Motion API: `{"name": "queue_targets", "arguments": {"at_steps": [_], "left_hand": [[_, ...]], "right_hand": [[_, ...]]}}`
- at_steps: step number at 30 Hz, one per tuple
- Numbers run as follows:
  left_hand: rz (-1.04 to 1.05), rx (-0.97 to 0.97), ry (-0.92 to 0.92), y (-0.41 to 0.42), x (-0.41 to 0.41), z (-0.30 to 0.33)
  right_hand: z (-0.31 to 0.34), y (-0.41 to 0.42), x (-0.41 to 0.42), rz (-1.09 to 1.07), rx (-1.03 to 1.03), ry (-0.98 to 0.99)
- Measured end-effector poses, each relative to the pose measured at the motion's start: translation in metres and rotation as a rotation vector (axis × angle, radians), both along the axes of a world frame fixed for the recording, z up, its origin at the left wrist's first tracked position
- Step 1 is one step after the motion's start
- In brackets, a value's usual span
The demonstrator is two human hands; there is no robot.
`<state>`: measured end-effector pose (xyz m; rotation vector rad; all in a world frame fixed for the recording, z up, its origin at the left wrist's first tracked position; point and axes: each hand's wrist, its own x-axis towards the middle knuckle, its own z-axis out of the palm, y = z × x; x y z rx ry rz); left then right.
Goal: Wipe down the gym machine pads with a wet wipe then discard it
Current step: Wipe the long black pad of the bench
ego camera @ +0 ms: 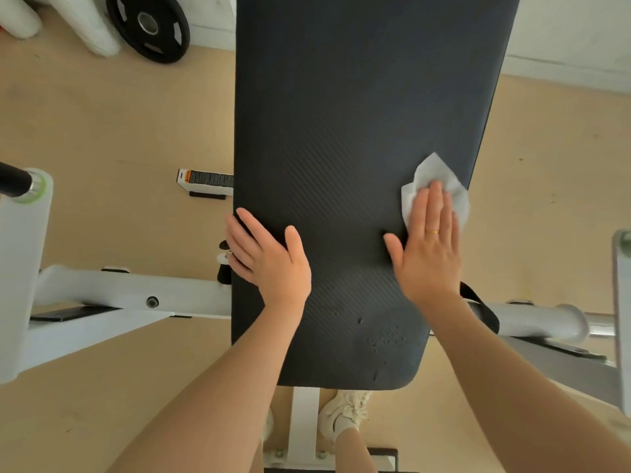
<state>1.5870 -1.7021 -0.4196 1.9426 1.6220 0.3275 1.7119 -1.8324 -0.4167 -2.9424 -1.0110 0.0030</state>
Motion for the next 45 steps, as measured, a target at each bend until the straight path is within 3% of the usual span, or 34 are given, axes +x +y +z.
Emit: {"name": "queue_targets", "arguments": {"at_steps": [2,7,10,14,18,27,31,36,39,45], "left_hand": [[0.022,0.030,0.014,-0.001,0.003,-0.005],[0.005,0.099,0.002,-0.005,0.003,-0.006],[-0.001,0.088,-0.002,-0.004,0.004,-0.006],[-0.002,0.104,0.051,-0.006,0.005,-0.007],[0.043,0.141,0.089,-0.006,0.012,-0.008],[0.047,0.121,0.041,-0.006,0.009,-0.009],[0.036,0.077,-0.007,-0.004,0.006,-0.007],[0.017,0.049,-0.020,-0.003,0.002,-0.008],[0.013,-0.013,-0.117,0.000,-0.002,-0.002],[-0.080,-0.217,-0.446,0.025,-0.050,0.007]], "right_hand": [[-0.005,0.005,-0.016,0.050,-0.004,-0.011],[-0.034,-0.009,-0.092,0.464,-0.084,0.048],[-0.036,-0.017,-0.080,0.568,-0.100,0.022],[-0.016,-0.019,-0.018,0.270,0.024,-0.039],[-0.003,-0.026,0.029,0.173,0.049,-0.041],[-0.041,-0.065,-0.090,0.345,-0.107,0.132],[-0.037,-0.055,-0.069,0.342,-0.053,0.093],[-0.015,-0.028,-0.022,-0.015,0.109,0.114],[-0.012,-0.008,-0.038,-0.091,0.134,0.142],[-0.026,0.046,-0.132,0.162,0.101,0.180]]}}
